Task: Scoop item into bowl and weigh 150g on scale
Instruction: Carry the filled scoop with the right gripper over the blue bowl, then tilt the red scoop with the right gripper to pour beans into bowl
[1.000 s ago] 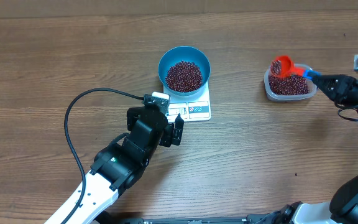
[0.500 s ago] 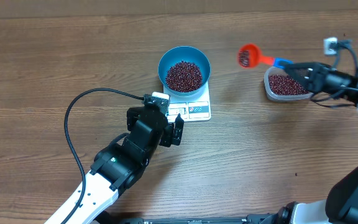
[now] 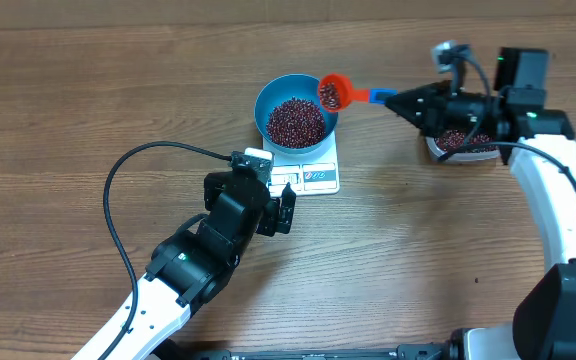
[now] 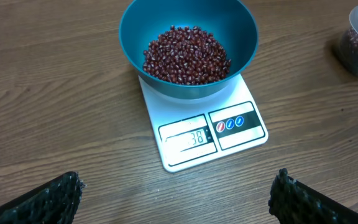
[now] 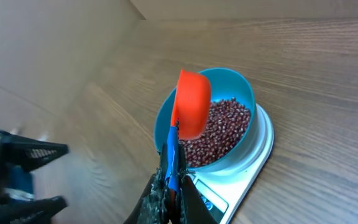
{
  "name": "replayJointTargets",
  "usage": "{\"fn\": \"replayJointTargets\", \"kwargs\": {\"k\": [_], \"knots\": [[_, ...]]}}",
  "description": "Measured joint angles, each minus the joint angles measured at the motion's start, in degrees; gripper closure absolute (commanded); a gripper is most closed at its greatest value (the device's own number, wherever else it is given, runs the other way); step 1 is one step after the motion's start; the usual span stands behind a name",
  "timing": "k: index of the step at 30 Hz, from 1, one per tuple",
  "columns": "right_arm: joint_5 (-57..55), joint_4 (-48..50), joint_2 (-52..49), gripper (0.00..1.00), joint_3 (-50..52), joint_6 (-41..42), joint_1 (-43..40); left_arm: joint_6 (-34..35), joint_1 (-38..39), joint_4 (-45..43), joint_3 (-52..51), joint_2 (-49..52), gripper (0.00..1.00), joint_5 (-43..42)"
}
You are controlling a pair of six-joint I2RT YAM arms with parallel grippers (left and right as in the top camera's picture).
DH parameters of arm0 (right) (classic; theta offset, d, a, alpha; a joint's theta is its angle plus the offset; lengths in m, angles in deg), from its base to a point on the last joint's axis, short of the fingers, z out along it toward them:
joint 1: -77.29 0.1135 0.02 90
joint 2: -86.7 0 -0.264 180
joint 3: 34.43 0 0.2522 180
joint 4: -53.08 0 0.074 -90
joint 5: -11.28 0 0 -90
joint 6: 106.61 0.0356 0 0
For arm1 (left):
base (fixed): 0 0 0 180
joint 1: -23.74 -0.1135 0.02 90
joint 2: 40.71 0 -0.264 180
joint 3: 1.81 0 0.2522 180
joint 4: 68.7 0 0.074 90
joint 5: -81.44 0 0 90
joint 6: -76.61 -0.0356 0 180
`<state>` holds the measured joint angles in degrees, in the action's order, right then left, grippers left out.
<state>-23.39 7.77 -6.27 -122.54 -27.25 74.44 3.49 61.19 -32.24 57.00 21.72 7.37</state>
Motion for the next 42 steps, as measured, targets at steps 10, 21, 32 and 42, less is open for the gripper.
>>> {"fn": "replayJointTargets", "kwargs": {"k": [10,21,32,42], "knots": [[-15.2,3.7,0.0,0.96,0.0,-4.2,8.6,0.0,0.0,0.0,0.0,0.0,0.0,0.0],[-18.1,3.7,0.0,0.96,0.0,-18.3,10.8,0.0,0.0,0.0,0.0,0.0,0.0,0.0],[-18.3,3.8,0.0,0.96,0.0,-28.6,10.8,0.0,0.0,0.0,0.0,0.0,0.0,0.0],[-18.3,3.9,0.0,0.96,0.0,-29.9,10.8,0.0,0.0,0.0,0.0,0.0,0.01,0.0]]}}
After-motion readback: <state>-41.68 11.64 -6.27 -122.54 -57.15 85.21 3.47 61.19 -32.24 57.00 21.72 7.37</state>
